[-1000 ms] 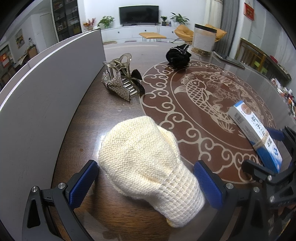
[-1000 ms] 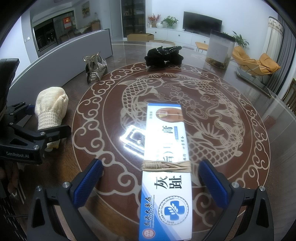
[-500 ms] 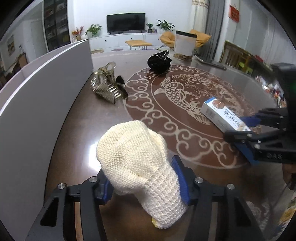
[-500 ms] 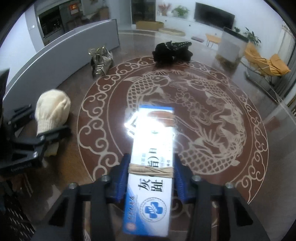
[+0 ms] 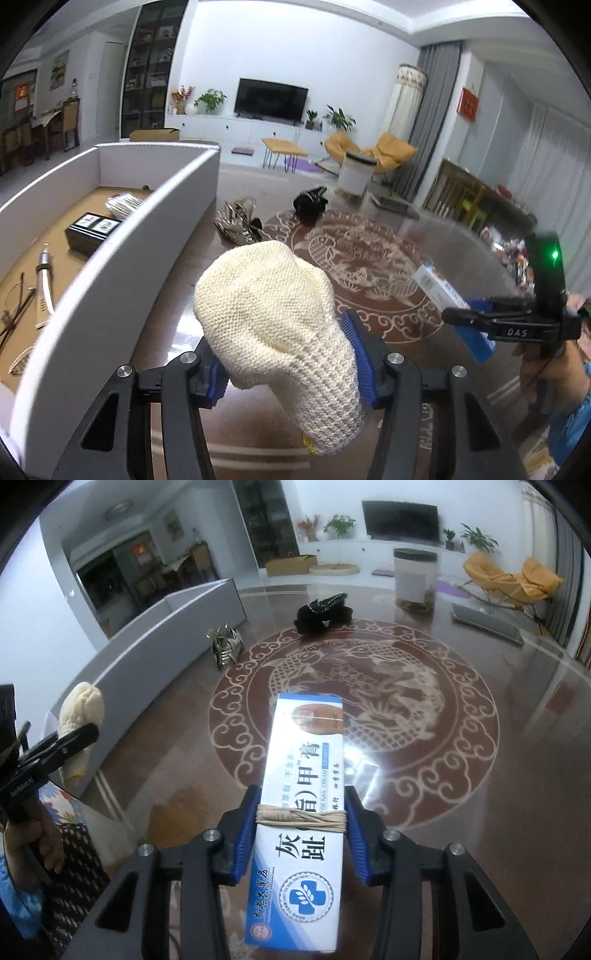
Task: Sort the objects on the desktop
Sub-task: 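Carry the glove and medicine box into the cardboard bin and open both tools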
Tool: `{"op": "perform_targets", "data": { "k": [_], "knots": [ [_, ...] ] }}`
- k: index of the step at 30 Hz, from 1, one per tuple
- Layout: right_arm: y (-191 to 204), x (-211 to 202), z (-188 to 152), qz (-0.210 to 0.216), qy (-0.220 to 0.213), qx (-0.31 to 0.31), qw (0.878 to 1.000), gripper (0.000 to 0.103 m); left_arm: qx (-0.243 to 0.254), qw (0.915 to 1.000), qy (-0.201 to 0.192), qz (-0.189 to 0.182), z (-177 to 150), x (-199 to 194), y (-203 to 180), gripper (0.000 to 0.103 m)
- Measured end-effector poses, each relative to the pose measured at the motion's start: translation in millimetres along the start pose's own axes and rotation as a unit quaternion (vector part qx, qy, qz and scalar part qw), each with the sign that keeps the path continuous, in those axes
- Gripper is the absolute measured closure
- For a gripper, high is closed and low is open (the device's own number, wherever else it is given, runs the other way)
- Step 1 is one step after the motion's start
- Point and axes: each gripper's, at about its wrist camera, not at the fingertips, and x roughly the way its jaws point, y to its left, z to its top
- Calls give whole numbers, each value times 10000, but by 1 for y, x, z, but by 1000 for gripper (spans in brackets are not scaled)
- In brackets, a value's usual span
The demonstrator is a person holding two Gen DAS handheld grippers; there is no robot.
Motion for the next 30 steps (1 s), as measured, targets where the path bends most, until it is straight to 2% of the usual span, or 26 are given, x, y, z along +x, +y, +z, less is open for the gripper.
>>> {"op": "perform_targets", "data": {
  "k": [3,6,10,14,19,22,27,30],
  "knots": [
    [10,-6,11,88,-131,-103,9998,59,-37,9998,-172,36,11,-20,6,49],
    [31,-6,38,264,-313,-317,9987,59,-99,9992,-354,124,27,-42,22,49],
    [72,0,81,620,-508,-620,9949,59,-346,9976,-462,392,49,-67,68,49],
    [132,14,128,1201,-596,-878,9871,59,-588,9931,-385,935,67,-82,134,49],
    [247,49,172,1982,-496,-1436,9683,59,-960,9844,-13,1474,76,-74,208,49],
    [310,86,181,2163,-278,-1792,9593,59,-1142,9770,310,1775,72,-59,241,49],
    [364,155,180,2102,230,-1932,9581,58,-1358,9647,823,2099,60,-32,277,49],
    [371,183,176,2118,531,-1835,9585,55,-1484,9553,1102,2306,55,-21,289,37]
  ]
}}
